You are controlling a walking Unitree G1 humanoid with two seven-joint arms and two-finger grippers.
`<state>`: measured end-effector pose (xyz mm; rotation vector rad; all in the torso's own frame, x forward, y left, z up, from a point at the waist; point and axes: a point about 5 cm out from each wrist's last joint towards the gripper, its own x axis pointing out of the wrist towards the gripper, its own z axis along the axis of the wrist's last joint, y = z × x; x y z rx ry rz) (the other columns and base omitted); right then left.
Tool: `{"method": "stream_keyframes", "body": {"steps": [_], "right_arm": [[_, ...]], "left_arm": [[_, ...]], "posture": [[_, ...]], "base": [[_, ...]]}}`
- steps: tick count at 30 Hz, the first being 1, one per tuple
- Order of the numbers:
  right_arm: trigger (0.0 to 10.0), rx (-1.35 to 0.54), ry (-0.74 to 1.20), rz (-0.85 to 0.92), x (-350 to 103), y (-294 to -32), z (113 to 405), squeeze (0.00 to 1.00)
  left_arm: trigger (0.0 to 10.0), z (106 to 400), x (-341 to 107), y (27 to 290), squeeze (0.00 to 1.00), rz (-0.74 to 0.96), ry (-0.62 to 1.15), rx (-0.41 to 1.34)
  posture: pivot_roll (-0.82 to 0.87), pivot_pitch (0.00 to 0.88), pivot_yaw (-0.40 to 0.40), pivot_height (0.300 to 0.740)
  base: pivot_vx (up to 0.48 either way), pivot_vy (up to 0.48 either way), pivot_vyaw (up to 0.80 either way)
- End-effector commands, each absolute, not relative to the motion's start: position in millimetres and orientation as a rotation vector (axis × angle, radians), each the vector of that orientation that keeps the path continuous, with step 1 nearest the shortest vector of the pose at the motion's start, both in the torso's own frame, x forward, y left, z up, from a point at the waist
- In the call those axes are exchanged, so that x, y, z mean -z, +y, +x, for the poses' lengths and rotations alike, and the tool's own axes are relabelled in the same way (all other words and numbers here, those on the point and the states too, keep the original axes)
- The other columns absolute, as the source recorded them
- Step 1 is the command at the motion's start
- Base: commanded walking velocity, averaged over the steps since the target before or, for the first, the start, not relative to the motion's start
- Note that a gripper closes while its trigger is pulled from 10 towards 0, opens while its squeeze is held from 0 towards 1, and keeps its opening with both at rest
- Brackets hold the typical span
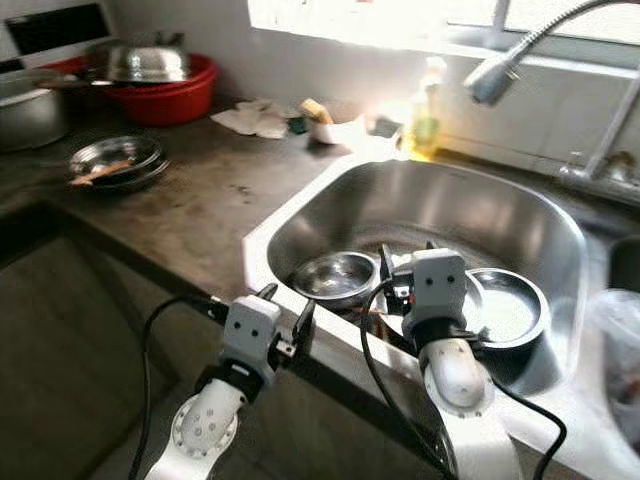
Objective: Kitchen organization
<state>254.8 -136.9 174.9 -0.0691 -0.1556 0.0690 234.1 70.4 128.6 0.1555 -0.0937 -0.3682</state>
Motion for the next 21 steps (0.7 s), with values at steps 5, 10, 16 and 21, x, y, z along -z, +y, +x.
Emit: {"method": "stream_keyframes", "body": {"steps": [5, 10, 16, 21], "right_arm": [[10.0, -0.08, -0.17, -0.068, -178.0, -132.2, 256.8, 0.0], [10.0, -0.082, -0.17, -0.069, -178.1, -130.9, 257.7, 0.0], [10.0, -0.096, -0.169, -0.082, -178.3, -128.4, 258.8, 0.0], [10.0, -0.109, -0.17, -0.089, -177.7, -126.5, 258.8, 0.0]], "left_arm": [[10.0, 233.3, -125.3, 71.7, 0.0, 0.163, -0.084, 0.367], [10.0, 232.9, -125.6, 71.5, 0.0, 0.163, -0.086, 0.367], [10.0, 232.6, -126.5, 71.3, 0.0, 0.162, -0.089, 0.366], [10.0, 232.5, -127.1, 70.9, 0.0, 0.162, -0.091, 0.367]], "posture": [[0.17, 0.016, -0.032, 0.74], [0.17, 0.015, -0.032, 0.74], [0.17, 0.015, -0.035, 0.74], [0.17, 0.011, -0.036, 0.74]], "base": [[0.0, 0.388, 0.0], [0.0, 0.402, 0.0], [0.0, 0.421, 0.0], [0.0, 0.433, 0.28]]}}
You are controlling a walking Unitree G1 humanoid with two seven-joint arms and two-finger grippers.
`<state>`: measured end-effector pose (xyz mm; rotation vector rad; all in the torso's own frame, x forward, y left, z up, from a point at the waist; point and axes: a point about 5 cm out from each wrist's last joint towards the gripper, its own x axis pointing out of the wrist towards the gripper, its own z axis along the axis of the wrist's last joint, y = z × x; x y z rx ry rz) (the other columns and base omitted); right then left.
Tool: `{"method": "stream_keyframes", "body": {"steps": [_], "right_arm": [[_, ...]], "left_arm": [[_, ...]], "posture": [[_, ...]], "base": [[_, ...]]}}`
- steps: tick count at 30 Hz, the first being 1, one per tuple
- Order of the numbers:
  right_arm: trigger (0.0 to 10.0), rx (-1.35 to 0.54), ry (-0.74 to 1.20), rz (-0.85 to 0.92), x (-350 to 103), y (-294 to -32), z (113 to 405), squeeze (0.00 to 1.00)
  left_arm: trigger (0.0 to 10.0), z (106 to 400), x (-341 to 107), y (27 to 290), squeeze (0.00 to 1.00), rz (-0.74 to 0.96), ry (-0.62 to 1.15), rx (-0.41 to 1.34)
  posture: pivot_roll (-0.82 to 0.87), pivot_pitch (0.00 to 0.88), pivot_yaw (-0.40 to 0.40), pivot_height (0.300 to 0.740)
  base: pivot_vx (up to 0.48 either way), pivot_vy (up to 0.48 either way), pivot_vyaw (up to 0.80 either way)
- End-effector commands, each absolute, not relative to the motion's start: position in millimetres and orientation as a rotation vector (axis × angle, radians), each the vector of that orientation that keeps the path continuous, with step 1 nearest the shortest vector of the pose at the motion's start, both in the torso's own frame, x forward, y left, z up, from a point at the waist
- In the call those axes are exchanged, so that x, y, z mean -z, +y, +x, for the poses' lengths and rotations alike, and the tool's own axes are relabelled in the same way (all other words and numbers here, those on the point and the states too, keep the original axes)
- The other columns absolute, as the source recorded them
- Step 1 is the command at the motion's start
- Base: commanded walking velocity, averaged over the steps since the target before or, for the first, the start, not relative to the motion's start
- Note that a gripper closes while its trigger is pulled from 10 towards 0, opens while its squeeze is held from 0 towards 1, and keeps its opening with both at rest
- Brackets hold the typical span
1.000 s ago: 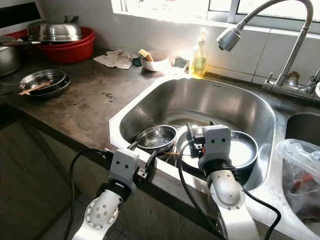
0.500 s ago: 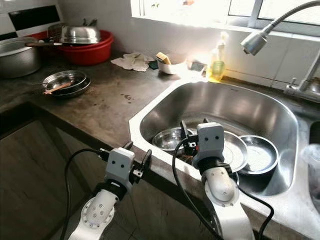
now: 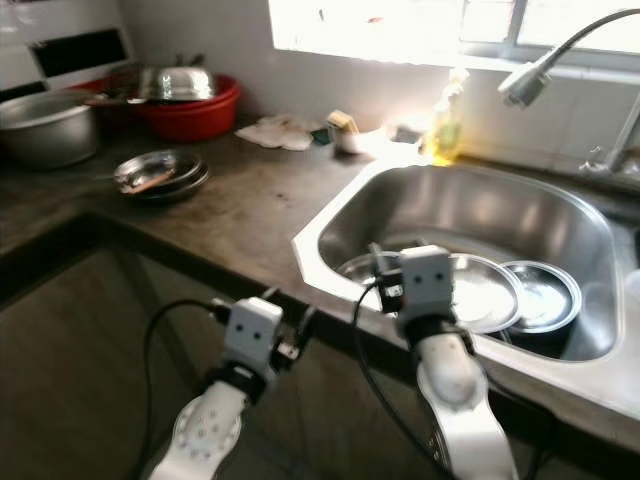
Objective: Kitchen organization
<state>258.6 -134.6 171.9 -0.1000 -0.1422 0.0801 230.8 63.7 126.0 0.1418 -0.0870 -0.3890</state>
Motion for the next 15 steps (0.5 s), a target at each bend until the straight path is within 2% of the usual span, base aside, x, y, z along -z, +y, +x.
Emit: {"method": "stream_keyframes", "body": {"steps": [1, 11, 15], "right_arm": [[10.0, -0.111, -0.17, -0.091, -177.8, -125.9, 259.0, 0.0], [10.0, -0.123, -0.162, -0.096, -176.5, -124.4, 260.1, 0.0], [10.0, -0.126, -0.149, -0.085, -174.9, -123.7, 260.6, 0.0]], "left_arm": [[10.0, 232.7, -127.1, 70.9, 0.0, 0.162, -0.09, 0.367], [10.0, 232.9, -126.1, 71.1, 0.0, 0.163, -0.09, 0.37], [10.0, 233.2, -125.9, 70.9, 0.0, 0.162, -0.09, 0.373]], "posture": [[0.17, 0.012, -0.037, 0.74], [0.17, 0.002, -0.036, 0.74], [0.17, 0.0, -0.038, 0.74]], "base": [[0.0, 0.431, 0.75], [0.0, 0.431, 0.77], [0.0, 0.433, 0.0]]}}
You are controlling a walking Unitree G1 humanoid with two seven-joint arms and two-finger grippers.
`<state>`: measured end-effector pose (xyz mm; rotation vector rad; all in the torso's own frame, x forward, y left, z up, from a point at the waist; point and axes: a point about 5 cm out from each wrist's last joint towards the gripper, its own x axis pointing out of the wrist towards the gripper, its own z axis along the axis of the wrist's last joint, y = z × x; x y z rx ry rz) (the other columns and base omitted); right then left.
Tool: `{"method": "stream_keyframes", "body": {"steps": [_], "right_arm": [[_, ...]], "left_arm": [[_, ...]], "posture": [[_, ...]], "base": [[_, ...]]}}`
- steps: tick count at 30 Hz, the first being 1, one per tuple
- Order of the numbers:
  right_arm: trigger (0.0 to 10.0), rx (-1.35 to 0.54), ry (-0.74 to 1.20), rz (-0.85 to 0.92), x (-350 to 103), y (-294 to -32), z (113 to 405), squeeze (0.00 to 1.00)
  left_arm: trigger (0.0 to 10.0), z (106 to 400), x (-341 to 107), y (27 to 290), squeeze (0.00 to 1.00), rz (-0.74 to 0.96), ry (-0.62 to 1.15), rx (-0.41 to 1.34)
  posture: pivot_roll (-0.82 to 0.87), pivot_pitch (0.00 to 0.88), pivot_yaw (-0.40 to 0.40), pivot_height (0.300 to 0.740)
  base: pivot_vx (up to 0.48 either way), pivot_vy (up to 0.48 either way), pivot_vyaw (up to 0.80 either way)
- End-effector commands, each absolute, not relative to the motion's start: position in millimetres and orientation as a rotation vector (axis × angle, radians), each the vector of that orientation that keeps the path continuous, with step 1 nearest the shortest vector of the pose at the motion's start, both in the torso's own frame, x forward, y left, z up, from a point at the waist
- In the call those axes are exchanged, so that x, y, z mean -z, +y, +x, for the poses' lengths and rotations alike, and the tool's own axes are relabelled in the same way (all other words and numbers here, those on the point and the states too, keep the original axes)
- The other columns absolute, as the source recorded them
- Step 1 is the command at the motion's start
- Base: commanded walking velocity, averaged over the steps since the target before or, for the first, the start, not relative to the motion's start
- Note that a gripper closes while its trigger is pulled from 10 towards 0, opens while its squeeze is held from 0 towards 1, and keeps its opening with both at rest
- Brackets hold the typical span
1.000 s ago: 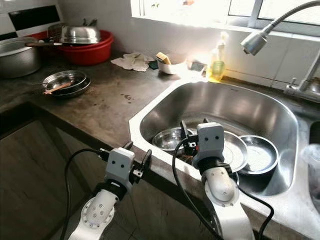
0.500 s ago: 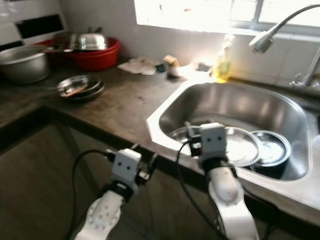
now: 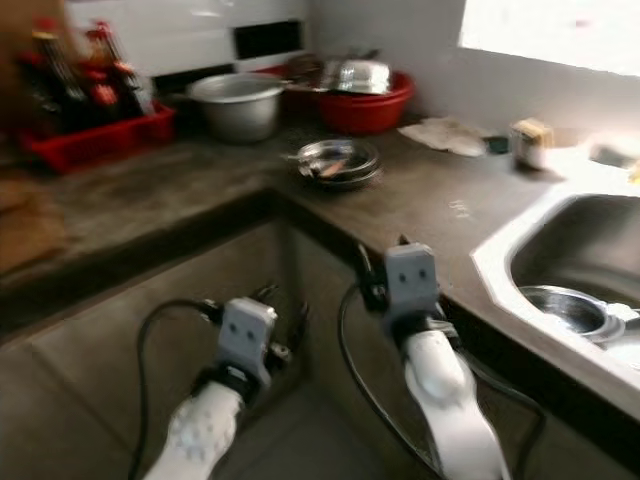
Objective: Kitchen organization
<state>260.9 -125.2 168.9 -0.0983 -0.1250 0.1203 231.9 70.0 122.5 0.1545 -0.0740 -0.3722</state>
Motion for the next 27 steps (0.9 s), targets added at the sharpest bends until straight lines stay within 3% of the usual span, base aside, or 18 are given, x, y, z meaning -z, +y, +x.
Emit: {"method": "stream_keyframes", "body": {"steps": [1, 7, 20, 27], "right_arm": [[10.0, -0.125, -0.149, -0.084, -174.7, -123.7, 260.5, 0.0], [10.0, -0.114, -0.148, -0.089, -174.8, -124.9, 261.9, 0.0], [10.0, -0.085, -0.137, -0.081, -174.0, -127.9, 263.8, 0.0], [10.0, -0.082, -0.133, -0.083, -174.0, -128.4, 265.2, 0.0]], "left_arm": [[10.0, 233.1, -125.6, 71.0, 0.0, 0.163, -0.089, 0.373], [10.0, 233.5, -125.3, 71.3, 0.0, 0.161, -0.091, 0.372], [10.0, 233.7, -126.7, 69.7, 0.0, 0.163, -0.1, 0.374], [10.0, 233.6, -127.0, 69.6, 0.0, 0.168, -0.101, 0.372]], "posture": [[0.17, 0.0, -0.034, 0.74], [0.17, 0.0, -0.036, 0.74], [0.17, 0.005, -0.04, 0.74], [0.18, 0.009, -0.04, 0.74]], "base": [[0.0, 0.435, 0.0], [0.0, 0.424, 0.0], [0.0, 0.0, 0.0], [0.037, 0.0, -0.64]]}}
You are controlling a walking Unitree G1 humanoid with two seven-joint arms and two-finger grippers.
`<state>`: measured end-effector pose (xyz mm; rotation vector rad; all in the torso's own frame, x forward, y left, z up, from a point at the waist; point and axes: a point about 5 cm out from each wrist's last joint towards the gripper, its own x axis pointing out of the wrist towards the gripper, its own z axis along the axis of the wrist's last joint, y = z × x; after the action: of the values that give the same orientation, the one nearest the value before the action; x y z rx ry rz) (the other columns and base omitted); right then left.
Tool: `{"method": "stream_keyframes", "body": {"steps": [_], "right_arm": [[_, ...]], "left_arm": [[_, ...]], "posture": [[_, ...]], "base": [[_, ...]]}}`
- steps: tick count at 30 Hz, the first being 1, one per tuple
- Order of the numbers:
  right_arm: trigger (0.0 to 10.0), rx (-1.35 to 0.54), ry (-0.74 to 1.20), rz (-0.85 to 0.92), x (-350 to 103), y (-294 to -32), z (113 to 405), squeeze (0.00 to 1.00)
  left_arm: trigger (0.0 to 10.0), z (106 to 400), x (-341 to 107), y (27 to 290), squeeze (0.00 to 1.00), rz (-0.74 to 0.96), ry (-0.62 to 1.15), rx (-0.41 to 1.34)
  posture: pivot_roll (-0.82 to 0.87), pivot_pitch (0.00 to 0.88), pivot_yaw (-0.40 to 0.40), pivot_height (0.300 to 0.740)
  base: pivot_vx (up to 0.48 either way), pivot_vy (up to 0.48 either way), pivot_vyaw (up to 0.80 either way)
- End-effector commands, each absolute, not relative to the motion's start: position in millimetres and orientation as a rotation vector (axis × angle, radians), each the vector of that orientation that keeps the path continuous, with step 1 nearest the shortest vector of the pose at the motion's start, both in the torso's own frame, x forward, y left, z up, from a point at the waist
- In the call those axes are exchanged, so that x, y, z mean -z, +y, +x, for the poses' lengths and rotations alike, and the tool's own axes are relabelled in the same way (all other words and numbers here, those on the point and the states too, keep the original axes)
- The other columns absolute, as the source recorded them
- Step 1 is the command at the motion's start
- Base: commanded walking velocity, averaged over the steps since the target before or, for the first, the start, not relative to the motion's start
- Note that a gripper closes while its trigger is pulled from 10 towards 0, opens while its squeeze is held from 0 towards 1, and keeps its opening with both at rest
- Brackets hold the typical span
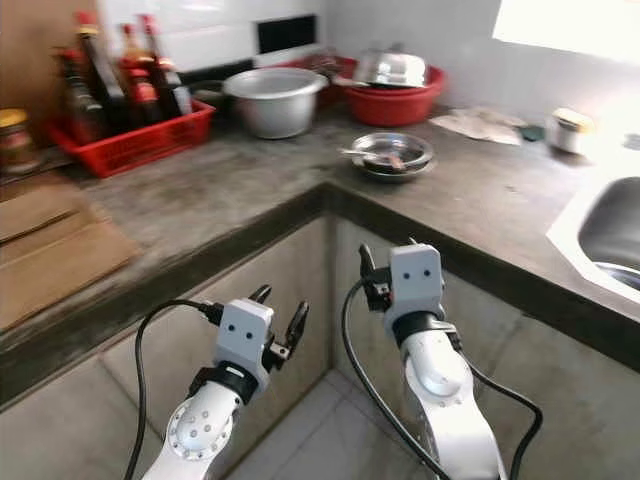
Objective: Kitchen organization
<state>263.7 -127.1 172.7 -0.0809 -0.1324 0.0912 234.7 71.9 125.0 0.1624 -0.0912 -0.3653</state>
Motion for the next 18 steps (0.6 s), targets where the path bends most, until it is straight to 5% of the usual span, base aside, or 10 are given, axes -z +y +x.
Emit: {"method": "stream_keyframes", "body": {"steps": [1, 18], "right_arm": [[10.0, -0.084, -0.134, -0.084, -174.2, -128.0, 265.5, 0.0], [10.0, -0.07, -0.146, -0.081, -177.9, -130.3, 268.9, 0.0]], "left_arm": [[10.0, 233.6, -127.1, 69.7, 0.0, 0.168, -0.102, 0.372], [10.0, 233.5, -126.9, 68.6, 0.0, 0.164, -0.101, 0.379]], "posture": [[0.18, 0.01, -0.04, 0.74], [0.17, 0.014, -0.038, 0.74]], "base": [[0.292, 0.0, 0.0], [0.338, 0.0, 0.0]]}}
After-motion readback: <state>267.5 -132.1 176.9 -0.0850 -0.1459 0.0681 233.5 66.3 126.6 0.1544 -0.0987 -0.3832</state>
